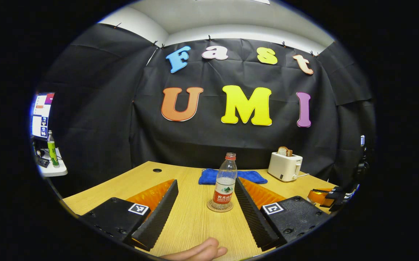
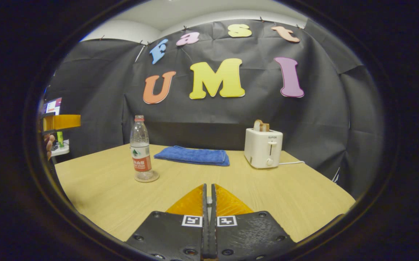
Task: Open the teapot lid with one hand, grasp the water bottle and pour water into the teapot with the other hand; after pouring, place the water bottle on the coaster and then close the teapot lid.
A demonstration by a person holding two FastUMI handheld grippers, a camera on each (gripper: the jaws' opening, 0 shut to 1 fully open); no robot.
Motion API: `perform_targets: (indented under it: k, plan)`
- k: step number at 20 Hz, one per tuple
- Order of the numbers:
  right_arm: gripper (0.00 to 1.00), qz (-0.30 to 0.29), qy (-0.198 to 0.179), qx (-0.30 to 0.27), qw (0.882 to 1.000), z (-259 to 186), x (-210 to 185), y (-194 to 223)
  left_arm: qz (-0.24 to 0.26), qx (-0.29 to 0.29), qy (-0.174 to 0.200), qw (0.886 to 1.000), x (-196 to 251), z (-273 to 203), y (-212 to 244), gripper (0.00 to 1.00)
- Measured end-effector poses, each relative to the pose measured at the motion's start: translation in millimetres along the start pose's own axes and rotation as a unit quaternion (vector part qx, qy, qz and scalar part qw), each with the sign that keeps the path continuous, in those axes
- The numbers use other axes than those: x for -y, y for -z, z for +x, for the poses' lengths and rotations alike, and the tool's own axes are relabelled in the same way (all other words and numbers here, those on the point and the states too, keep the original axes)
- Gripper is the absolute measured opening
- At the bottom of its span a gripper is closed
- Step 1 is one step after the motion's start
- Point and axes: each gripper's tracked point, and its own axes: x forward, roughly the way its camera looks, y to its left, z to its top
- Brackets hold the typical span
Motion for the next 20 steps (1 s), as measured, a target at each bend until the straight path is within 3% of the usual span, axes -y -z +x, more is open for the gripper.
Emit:
perform_targets:
  k: [11, 18, 20]
  plan:
    - [0.00, 0.006, 0.001, -0.012, 1.000, 9, -5, 12, 0.011, -0.017, 0.012, 1.000, 7, -6, 8, 0.98]
    - [0.08, 0.011, 0.006, 0.001, 1.000, -1, -5, 0, 0.014, -0.033, 0.019, 0.999, 12, -12, 14, 0.98]
    - [0.17, 0.007, 0.016, 0.007, 1.000, -7, -4, -6, 0.014, -0.036, 0.016, 0.999, 8, -15, 15, 0.98]
